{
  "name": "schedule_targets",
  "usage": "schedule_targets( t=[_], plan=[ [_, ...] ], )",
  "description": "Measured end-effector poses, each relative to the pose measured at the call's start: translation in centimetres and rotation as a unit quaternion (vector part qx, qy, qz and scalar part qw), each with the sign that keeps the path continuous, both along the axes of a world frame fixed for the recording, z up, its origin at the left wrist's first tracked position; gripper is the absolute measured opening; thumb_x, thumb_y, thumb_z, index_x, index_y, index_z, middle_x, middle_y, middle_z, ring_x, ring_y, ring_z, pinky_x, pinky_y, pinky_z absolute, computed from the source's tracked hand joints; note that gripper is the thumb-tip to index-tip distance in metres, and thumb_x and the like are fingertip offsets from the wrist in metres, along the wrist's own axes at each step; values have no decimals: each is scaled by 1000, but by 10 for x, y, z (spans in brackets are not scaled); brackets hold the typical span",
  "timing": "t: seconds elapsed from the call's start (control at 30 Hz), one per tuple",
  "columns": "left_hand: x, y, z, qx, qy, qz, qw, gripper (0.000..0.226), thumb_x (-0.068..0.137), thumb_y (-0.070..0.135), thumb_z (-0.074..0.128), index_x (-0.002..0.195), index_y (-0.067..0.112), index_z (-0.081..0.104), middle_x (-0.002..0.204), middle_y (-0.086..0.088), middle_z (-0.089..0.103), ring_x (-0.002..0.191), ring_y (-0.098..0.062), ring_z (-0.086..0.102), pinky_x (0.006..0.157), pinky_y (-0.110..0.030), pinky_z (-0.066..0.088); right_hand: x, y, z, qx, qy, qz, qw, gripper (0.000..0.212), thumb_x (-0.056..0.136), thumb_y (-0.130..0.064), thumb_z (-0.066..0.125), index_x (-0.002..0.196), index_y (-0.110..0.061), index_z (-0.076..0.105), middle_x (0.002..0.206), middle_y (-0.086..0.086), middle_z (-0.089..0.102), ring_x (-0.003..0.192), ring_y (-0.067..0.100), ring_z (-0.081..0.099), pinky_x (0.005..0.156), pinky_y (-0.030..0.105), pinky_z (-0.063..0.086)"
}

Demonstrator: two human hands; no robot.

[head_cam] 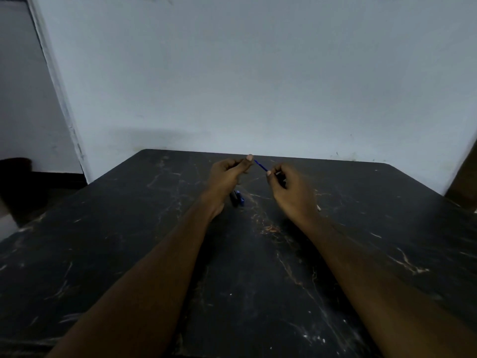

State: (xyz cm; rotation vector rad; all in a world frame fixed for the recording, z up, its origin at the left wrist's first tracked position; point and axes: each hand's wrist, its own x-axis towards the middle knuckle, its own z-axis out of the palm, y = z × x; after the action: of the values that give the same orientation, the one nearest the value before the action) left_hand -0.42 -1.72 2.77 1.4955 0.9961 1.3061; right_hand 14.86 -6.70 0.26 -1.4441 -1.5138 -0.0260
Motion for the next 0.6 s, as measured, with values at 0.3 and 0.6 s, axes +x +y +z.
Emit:
schedule_targets(
  t=[0.3,0.6],
  plan=[
    [1,-4,0,21,-28,-10,999,25,91,23,66,97,-1,71,72,3,63,47,12,53,43,-6,38,-4,-2,2,2,-12,29,1000,19,95,-39,54,85,-23,58,69,-7,58,61,11,55,58,37,46],
    [-20,10,4,-36,-123,64,990,21,91,29,65,98,10,71,82,4,68,58,-7,48,47,-16,37,11,-4,4,-89,-76,-46,992,14,89,-29,60,101,-24,65,92,-3,66,84,18,61,71,31,46]
  ],
)
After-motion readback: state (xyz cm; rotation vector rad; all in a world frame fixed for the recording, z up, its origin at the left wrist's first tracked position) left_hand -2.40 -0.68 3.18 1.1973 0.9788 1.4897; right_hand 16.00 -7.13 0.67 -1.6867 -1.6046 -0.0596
